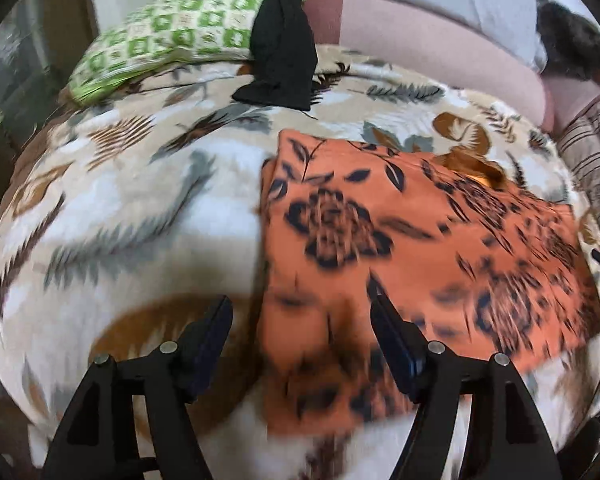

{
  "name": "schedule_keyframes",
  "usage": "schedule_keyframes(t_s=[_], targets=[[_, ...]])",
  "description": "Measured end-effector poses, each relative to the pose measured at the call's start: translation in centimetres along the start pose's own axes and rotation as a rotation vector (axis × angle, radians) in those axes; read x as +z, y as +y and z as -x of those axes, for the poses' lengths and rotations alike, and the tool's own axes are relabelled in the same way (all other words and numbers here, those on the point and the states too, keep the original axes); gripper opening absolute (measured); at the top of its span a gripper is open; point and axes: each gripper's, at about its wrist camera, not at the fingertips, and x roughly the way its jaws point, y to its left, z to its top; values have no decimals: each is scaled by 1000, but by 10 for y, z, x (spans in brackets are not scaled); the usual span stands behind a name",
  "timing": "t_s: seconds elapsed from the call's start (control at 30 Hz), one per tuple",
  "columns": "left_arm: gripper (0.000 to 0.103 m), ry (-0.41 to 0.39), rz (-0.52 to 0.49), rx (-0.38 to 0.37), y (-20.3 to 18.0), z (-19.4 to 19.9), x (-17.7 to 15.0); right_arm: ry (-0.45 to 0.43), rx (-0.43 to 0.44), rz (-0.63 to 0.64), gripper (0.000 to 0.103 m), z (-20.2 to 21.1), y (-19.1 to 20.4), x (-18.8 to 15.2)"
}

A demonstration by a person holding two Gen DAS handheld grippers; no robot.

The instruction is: Fold small clothes

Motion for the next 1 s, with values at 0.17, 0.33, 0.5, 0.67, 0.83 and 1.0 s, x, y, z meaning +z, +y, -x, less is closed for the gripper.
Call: schedule_keyframes(t_s=[0.17,0.33,0.5,0.67,0.83,1.0], targets=[[73,-21,-15,6,-2,18,-39,-10,95,-66,83,64,-6,-73],[73,-24,-37,-23,-19,27,-50,39,132,-301,83,70,-55,-145],[73,-55,-55,-49,-35,36,-44,-7,144,-389,84,52,-70,-141],[73,-47,-48,-58,-49,25,-34,-32,139,-462,84,33,-76,-112],[73,-84,-76,-71,-76,17,-14,-102,154,-437,82,35,-58,-97],[73,-79,-95,-81,-107,-12,6,-78,70,-367,82,24,-60,-96]])
